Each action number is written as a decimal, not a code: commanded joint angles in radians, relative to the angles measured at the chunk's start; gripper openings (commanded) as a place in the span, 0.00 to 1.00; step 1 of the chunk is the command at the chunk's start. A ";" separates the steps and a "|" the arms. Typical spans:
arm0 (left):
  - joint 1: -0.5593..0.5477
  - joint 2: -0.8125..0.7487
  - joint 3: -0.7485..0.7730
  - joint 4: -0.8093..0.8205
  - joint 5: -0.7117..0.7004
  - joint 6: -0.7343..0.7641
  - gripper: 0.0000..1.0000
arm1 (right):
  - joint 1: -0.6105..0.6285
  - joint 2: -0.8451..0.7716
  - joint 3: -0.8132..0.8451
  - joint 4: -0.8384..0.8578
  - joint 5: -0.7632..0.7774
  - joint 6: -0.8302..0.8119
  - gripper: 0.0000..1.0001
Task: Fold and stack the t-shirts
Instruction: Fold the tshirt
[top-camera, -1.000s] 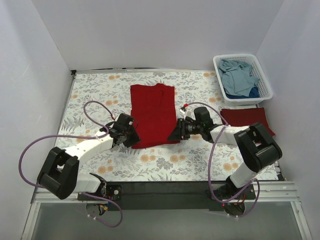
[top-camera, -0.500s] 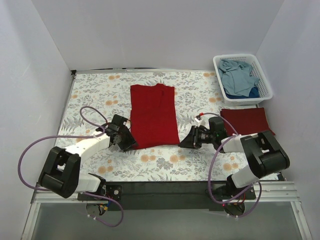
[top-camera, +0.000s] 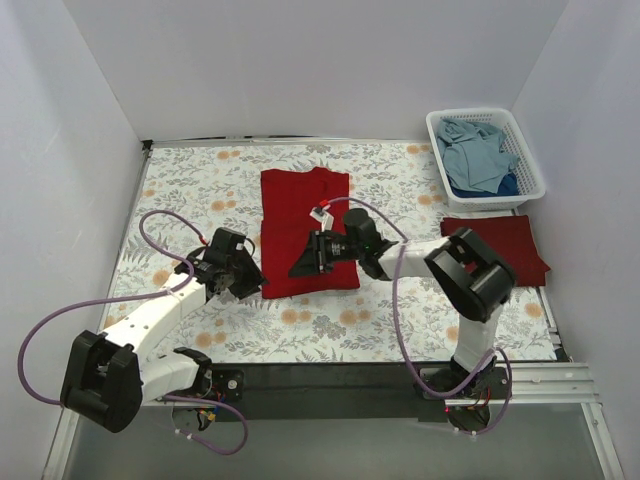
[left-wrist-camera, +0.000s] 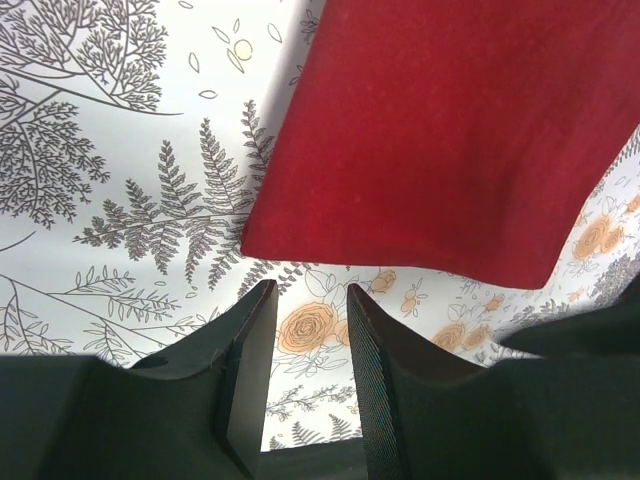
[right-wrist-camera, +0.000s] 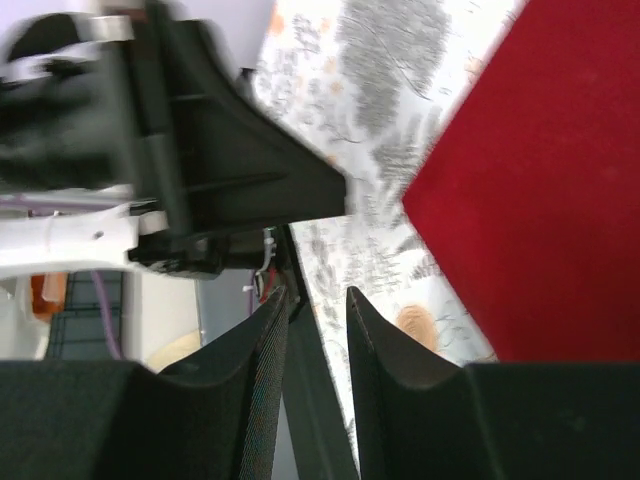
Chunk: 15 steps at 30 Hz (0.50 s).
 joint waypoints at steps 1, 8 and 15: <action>0.000 -0.041 0.003 -0.022 -0.033 -0.003 0.33 | 0.021 0.150 0.031 0.084 0.033 0.088 0.36; 0.000 -0.040 0.007 -0.029 -0.033 0.002 0.33 | 0.015 0.249 -0.074 0.146 0.034 0.112 0.34; 0.000 -0.034 0.045 -0.038 -0.028 0.016 0.34 | -0.089 -0.012 -0.206 0.150 -0.040 0.059 0.34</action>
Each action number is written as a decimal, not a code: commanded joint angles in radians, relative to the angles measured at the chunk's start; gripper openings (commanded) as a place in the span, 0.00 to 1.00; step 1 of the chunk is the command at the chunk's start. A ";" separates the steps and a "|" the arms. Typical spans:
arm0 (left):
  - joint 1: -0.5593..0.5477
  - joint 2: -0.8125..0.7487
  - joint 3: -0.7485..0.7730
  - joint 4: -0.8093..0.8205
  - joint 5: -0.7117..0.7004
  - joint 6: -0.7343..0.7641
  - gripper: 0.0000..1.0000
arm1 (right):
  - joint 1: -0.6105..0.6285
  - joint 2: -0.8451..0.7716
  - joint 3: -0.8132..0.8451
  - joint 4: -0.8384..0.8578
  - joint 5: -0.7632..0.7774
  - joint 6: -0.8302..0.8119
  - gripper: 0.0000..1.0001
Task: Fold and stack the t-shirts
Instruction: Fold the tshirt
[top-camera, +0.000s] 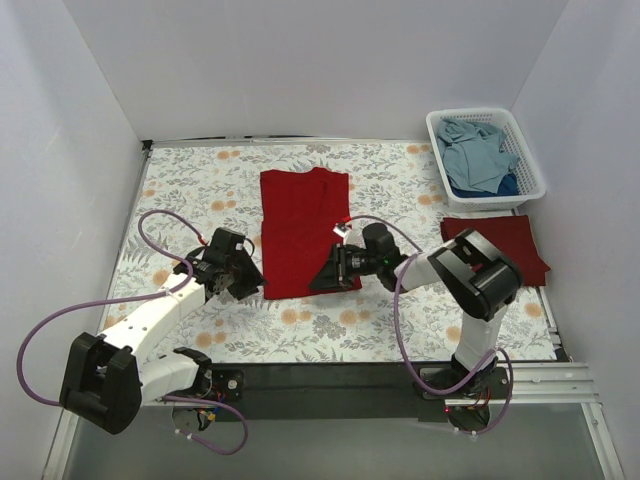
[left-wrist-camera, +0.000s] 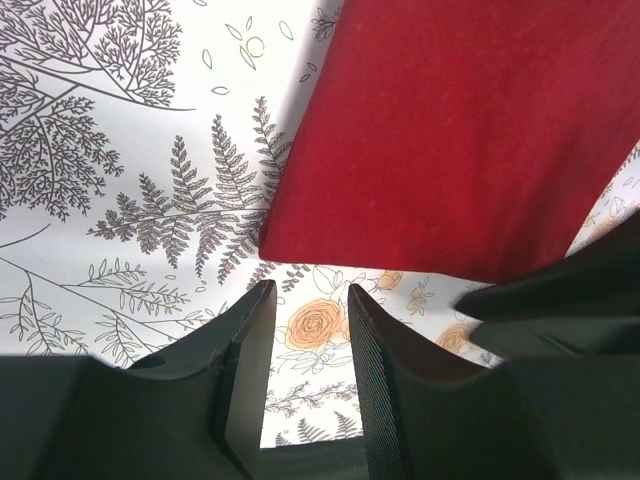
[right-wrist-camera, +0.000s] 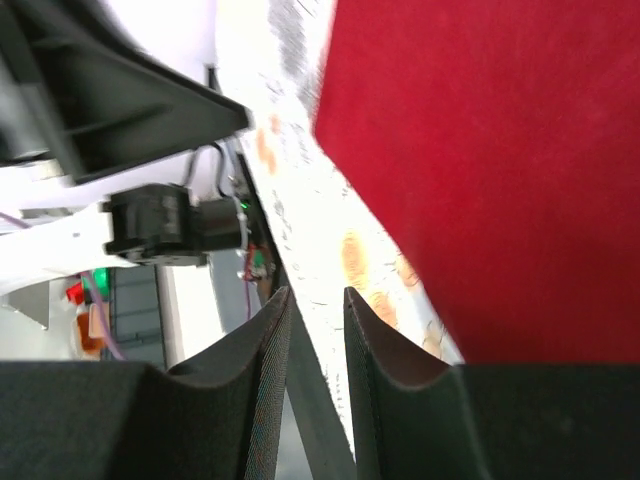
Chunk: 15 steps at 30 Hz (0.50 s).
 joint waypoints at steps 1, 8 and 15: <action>0.000 -0.014 0.047 -0.009 -0.015 0.014 0.34 | -0.086 -0.105 -0.052 0.041 -0.049 -0.050 0.34; 0.000 -0.015 0.047 -0.008 -0.004 0.031 0.41 | -0.229 -0.036 -0.186 0.054 -0.089 -0.150 0.34; 0.000 -0.046 0.058 -0.014 -0.020 0.095 0.49 | -0.260 -0.143 -0.226 0.009 -0.073 -0.190 0.33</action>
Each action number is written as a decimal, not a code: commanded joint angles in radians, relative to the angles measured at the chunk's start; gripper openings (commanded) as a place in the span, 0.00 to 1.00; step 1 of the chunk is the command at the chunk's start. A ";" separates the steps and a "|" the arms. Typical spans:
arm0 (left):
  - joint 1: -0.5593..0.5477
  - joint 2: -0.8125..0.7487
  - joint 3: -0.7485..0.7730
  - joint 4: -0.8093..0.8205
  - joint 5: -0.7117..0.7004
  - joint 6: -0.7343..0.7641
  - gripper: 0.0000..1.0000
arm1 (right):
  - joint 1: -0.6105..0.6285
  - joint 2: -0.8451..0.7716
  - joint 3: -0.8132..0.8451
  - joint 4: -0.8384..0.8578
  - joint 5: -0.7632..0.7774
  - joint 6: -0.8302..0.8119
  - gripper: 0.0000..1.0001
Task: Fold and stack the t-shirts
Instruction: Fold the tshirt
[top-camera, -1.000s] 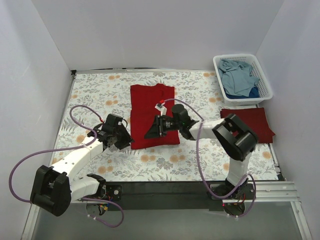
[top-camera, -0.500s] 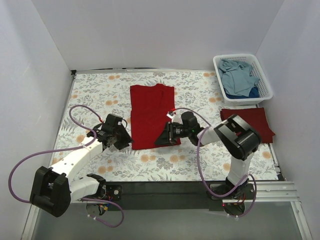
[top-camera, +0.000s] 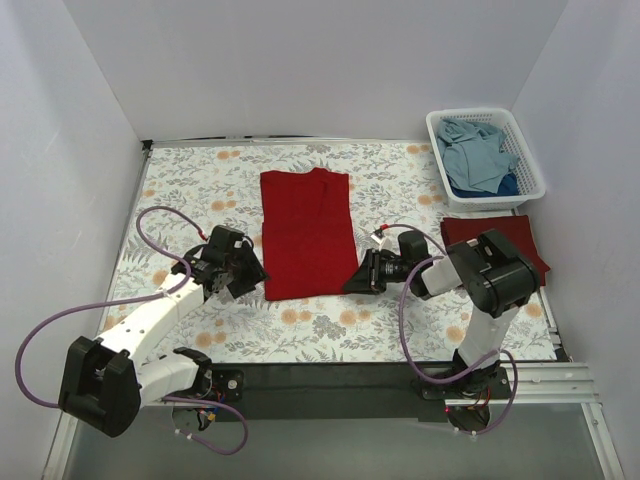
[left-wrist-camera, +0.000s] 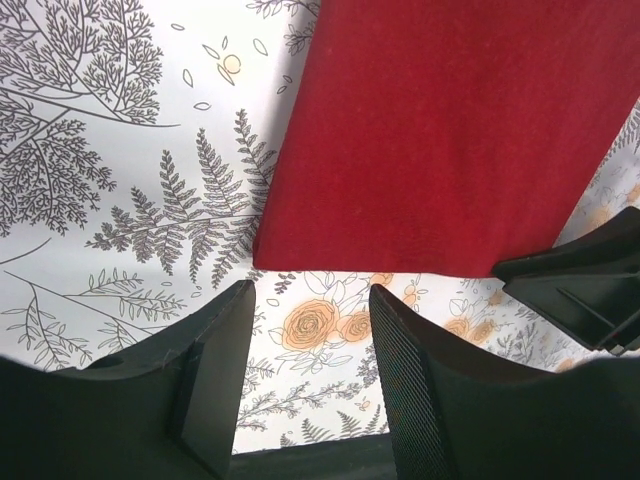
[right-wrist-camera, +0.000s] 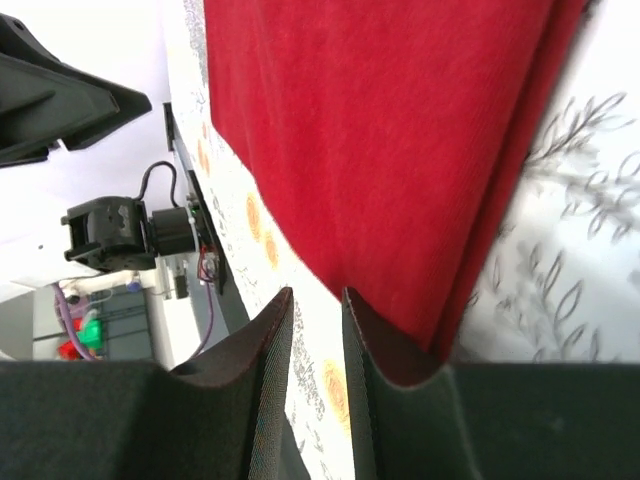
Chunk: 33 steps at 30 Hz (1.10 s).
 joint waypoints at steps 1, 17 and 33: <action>0.000 -0.040 0.038 -0.011 -0.019 0.057 0.49 | -0.004 -0.124 -0.002 -0.079 0.027 -0.093 0.33; -0.058 0.133 0.144 -0.048 -0.073 0.177 0.73 | 0.278 -0.282 0.507 -1.302 0.986 -0.451 0.53; -0.112 0.245 0.162 -0.059 -0.119 0.161 0.70 | 0.351 -0.109 0.521 -1.306 0.940 -0.417 0.50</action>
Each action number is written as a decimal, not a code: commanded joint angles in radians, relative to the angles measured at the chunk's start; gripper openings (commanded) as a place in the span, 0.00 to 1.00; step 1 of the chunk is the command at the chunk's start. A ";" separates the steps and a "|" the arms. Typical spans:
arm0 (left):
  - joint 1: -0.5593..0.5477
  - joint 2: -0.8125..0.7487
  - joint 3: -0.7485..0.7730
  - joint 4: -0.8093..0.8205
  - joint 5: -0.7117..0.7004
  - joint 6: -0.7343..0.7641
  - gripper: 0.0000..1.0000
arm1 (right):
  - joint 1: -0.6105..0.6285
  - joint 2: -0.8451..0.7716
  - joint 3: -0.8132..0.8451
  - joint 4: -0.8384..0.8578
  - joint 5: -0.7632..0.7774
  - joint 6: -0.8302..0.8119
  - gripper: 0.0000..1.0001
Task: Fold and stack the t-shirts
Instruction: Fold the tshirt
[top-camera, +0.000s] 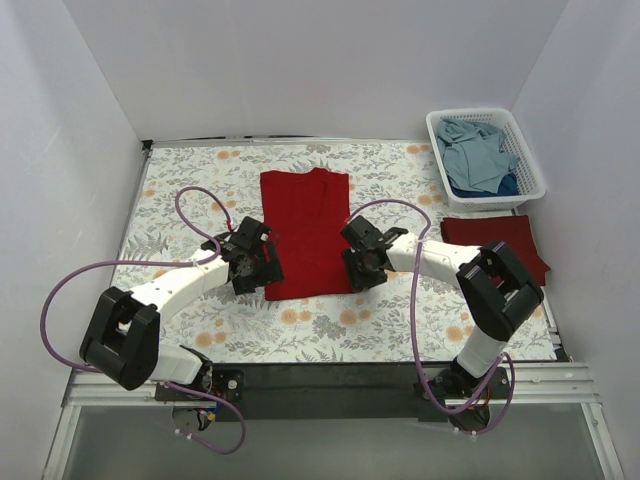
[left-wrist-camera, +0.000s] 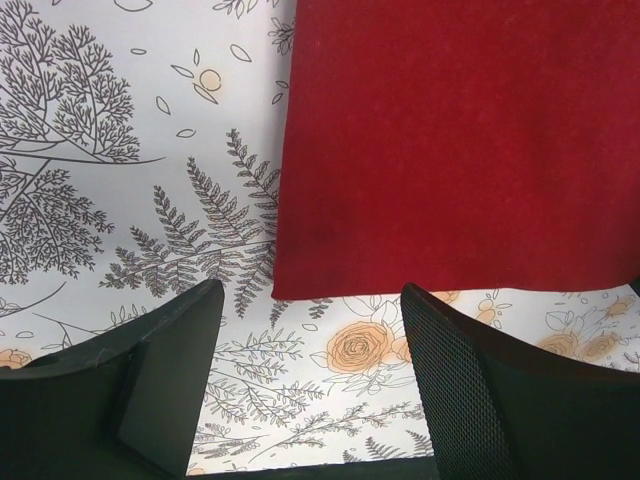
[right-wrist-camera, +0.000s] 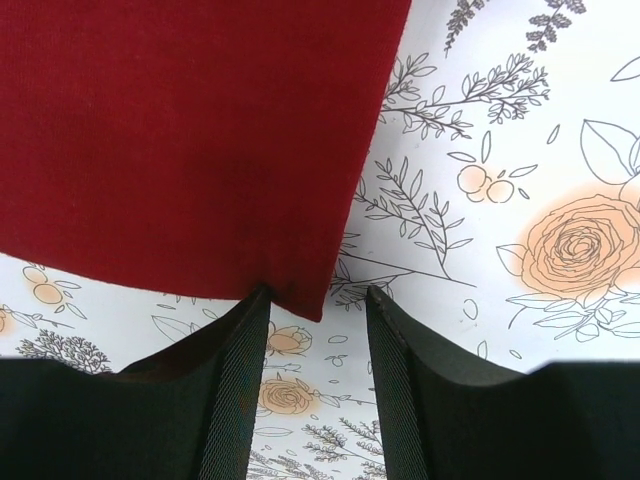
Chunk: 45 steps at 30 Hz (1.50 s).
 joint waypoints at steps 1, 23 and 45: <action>-0.009 -0.009 0.029 -0.011 -0.029 -0.001 0.70 | 0.016 0.038 0.008 -0.023 -0.001 0.006 0.49; -0.017 0.002 0.045 -0.042 -0.057 0.000 0.70 | 0.030 0.077 0.065 -0.057 0.047 0.018 0.48; -0.052 0.091 0.071 -0.077 -0.077 -0.009 0.54 | 0.048 0.072 0.045 -0.080 0.047 0.004 0.01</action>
